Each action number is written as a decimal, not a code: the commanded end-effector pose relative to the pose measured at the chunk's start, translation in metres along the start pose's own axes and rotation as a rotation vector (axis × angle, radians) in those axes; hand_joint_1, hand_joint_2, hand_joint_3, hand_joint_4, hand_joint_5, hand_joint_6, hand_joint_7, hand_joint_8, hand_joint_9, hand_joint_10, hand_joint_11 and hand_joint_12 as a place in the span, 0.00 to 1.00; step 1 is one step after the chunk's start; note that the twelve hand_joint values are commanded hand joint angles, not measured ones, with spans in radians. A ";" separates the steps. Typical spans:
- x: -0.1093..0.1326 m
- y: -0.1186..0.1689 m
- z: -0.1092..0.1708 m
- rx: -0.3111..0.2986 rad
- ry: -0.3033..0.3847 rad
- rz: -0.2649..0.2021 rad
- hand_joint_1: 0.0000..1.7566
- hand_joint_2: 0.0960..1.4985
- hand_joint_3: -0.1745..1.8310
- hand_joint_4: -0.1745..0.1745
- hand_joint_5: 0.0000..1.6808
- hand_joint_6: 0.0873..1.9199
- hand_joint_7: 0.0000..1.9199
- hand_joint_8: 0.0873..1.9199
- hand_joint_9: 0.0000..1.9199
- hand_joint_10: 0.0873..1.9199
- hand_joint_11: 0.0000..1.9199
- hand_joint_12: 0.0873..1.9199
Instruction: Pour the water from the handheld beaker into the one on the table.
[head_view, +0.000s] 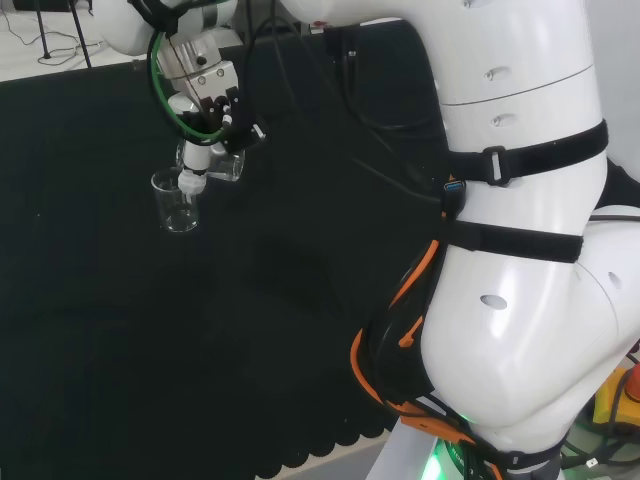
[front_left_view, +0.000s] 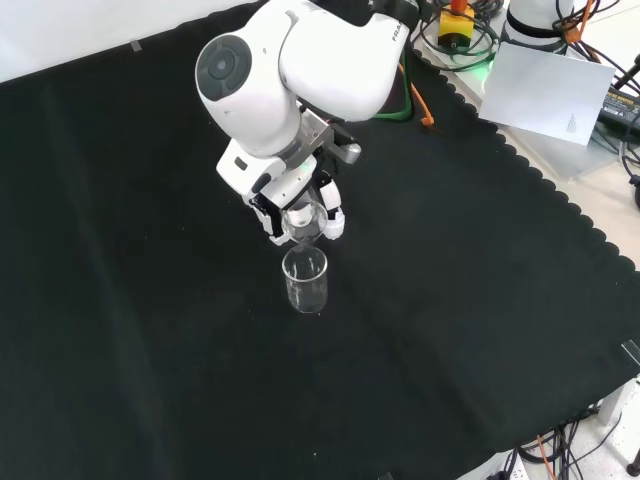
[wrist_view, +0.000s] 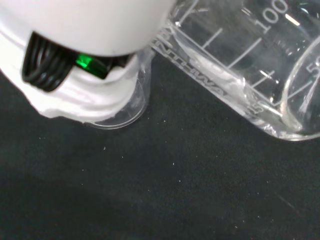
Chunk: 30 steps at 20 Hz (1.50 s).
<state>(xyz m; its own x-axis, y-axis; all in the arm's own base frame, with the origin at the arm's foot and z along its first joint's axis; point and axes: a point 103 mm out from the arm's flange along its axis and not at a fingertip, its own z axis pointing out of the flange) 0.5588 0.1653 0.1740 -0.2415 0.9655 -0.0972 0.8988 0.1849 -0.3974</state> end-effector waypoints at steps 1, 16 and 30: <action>0.003 -0.001 -0.002 0.008 -0.041 0.006 0.70 0.32 0.45 0.05 0.96 0.00 0.94 0.00 0.92 0.00 0.75 0.36; 0.009 -0.002 -0.008 0.033 -0.111 0.050 0.70 0.32 0.45 0.05 0.96 0.00 0.94 0.00 0.92 0.00 0.75 0.36; 0.018 -0.001 -0.011 0.057 -0.177 0.079 0.70 0.32 0.44 0.06 0.96 0.00 0.93 0.00 0.92 0.00 0.75 0.36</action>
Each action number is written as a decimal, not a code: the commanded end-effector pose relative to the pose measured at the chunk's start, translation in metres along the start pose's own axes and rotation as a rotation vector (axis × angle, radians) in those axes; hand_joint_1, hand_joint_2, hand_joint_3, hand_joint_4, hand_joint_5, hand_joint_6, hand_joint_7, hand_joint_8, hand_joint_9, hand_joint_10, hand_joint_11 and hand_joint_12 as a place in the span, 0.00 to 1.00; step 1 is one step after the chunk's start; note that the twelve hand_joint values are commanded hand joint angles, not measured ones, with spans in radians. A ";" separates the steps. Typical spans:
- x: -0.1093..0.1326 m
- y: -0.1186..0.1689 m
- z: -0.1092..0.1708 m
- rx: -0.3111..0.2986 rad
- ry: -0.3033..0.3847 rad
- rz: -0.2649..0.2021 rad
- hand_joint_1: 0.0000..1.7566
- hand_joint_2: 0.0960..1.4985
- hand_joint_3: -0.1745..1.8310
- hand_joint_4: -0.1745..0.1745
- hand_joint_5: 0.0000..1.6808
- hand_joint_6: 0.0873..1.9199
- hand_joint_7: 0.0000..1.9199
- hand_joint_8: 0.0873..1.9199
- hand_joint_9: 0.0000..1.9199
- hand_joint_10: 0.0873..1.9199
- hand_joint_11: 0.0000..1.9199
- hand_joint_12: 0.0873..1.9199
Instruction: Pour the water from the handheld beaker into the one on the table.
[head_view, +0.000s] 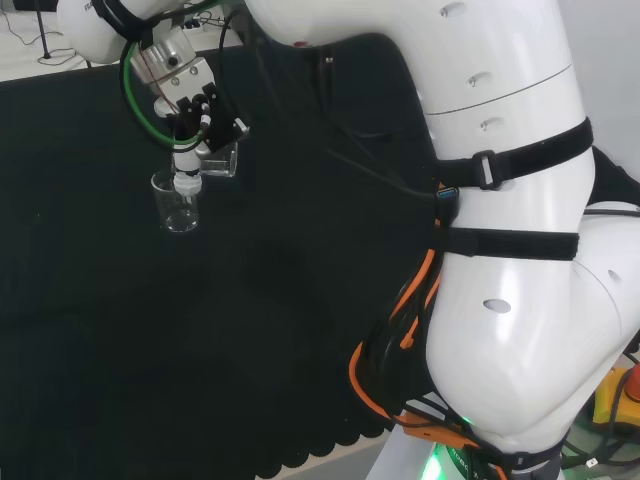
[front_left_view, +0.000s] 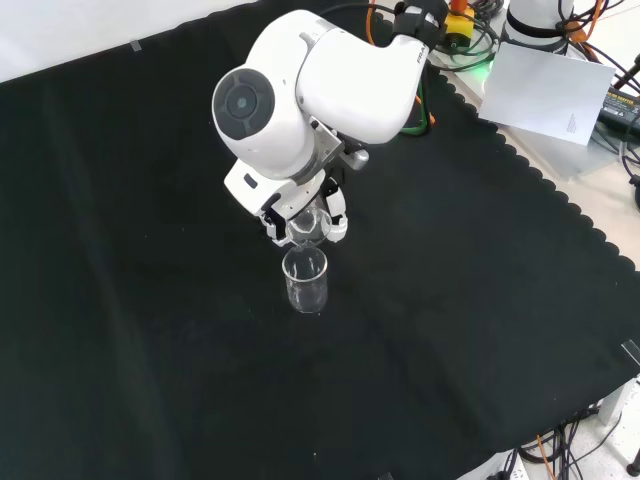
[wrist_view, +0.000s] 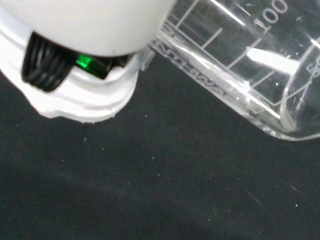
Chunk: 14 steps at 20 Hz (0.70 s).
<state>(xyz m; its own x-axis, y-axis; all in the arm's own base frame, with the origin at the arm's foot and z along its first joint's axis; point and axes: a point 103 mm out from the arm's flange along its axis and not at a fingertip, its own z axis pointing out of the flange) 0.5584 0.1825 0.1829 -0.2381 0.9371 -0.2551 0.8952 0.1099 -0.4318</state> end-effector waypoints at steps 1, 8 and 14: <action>0.002 0.000 0.000 0.006 -0.031 0.018 0.70 0.32 0.44 0.06 0.96 0.00 0.93 0.00 0.92 0.00 0.75 0.36; 0.002 0.000 -0.001 0.019 -0.048 0.035 0.70 0.32 0.44 0.05 0.96 0.00 0.93 0.00 0.92 0.00 0.75 0.36; 0.004 0.001 -0.003 0.033 -0.072 0.047 0.70 0.32 0.44 0.05 0.96 0.00 0.93 0.00 0.92 0.00 0.75 0.36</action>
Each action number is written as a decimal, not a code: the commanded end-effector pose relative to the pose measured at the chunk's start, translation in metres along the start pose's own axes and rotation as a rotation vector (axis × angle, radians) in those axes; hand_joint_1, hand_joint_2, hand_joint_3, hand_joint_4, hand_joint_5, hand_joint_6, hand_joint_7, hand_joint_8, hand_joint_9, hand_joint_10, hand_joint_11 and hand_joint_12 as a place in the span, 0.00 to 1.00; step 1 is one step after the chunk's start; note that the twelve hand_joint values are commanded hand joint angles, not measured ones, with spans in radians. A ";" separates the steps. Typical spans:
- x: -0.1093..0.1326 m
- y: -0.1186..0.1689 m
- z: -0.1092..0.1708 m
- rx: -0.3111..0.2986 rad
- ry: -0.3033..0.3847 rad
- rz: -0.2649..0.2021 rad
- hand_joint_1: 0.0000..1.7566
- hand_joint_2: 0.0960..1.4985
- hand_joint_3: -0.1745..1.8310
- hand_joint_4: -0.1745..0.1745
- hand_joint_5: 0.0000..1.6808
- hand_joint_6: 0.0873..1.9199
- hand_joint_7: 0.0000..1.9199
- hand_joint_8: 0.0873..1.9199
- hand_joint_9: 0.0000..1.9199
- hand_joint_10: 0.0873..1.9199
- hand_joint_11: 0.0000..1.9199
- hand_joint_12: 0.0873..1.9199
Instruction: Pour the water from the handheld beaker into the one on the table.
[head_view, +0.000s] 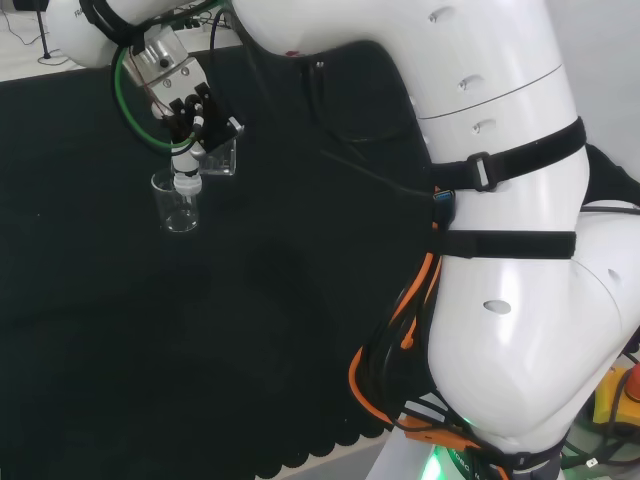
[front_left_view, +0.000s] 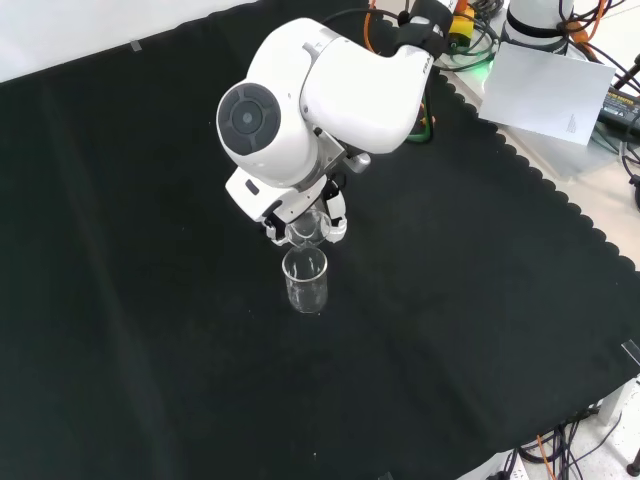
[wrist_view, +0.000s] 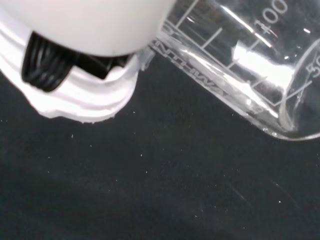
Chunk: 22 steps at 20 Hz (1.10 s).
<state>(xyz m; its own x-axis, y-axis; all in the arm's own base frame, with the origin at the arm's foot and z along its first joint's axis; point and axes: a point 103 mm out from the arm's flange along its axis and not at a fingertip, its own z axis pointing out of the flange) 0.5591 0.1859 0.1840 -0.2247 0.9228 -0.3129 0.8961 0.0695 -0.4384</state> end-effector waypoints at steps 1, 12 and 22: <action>0.002 0.001 -0.001 0.013 -0.028 0.014 0.70 0.32 0.44 0.05 0.96 0.00 0.93 0.00 0.92 0.00 0.75 0.36; 0.005 0.004 -0.003 0.043 -0.058 0.030 0.70 0.32 0.44 0.05 0.96 0.00 0.93 0.00 0.91 0.00 0.75 0.36; 0.005 0.006 -0.002 0.067 -0.071 0.040 0.70 0.32 0.44 0.04 0.96 0.00 0.93 0.00 0.91 0.00 0.75 0.36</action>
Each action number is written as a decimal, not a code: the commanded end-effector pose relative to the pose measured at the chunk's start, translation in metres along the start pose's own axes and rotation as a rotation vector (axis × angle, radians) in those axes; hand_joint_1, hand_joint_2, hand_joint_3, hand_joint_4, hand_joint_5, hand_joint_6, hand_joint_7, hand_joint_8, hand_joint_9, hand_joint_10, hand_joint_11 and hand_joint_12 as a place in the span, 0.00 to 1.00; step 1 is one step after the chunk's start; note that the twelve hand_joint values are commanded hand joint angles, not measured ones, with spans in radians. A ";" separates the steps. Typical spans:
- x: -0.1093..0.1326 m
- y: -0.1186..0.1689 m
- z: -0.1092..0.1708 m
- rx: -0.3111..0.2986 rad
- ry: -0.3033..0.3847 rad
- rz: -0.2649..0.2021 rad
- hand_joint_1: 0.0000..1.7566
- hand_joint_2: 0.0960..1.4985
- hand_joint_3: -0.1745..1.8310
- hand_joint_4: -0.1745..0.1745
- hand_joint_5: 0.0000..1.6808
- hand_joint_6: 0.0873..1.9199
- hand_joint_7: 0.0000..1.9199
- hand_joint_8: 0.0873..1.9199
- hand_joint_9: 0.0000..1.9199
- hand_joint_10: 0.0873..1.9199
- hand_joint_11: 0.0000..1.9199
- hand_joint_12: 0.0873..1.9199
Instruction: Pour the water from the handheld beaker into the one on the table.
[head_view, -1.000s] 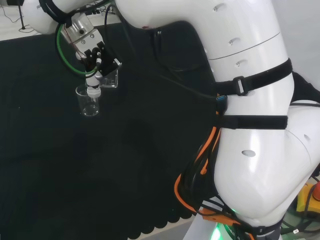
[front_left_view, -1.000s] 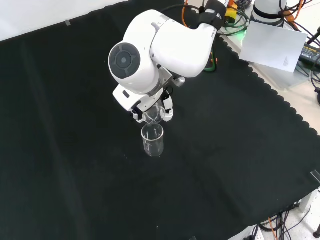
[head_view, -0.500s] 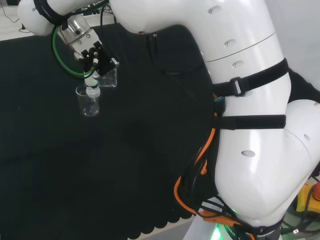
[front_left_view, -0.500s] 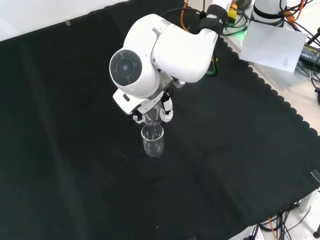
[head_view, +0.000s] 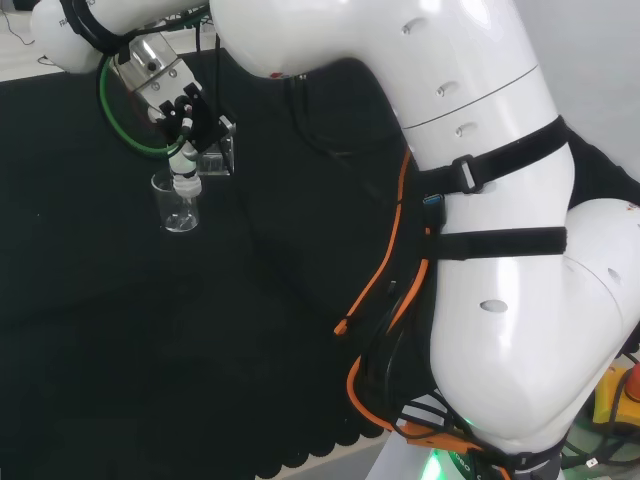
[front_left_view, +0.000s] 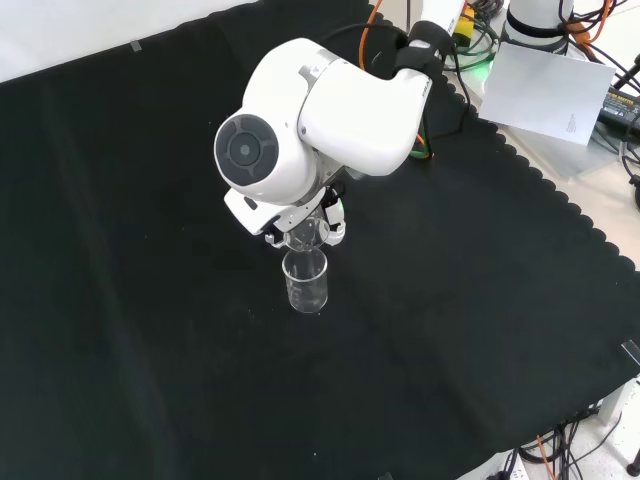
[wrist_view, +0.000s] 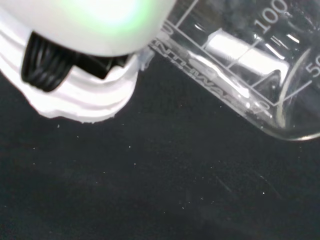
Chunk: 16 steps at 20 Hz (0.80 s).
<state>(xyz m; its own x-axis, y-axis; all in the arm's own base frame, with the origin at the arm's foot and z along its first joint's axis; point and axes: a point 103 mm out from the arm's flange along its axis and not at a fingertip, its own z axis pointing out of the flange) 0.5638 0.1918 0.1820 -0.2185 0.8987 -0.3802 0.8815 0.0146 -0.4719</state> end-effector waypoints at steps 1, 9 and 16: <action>0.000 0.000 0.001 0.010 -0.009 0.005 0.70 0.32 0.44 0.04 0.96 0.00 0.93 0.00 0.91 0.00 0.75 0.36; 0.000 -0.001 0.001 0.024 -0.020 0.007 0.70 0.32 0.44 0.03 0.96 0.00 0.93 0.00 0.91 0.00 0.75 0.36; -0.001 -0.001 -0.002 0.039 -0.033 0.014 0.70 0.32 0.44 0.03 0.96 0.00 0.93 0.00 0.91 0.00 0.75 0.36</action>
<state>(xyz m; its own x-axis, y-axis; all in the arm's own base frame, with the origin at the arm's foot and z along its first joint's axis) 0.5644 0.1924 0.1838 -0.2199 0.8880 -0.4038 0.8720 -0.0067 -0.4895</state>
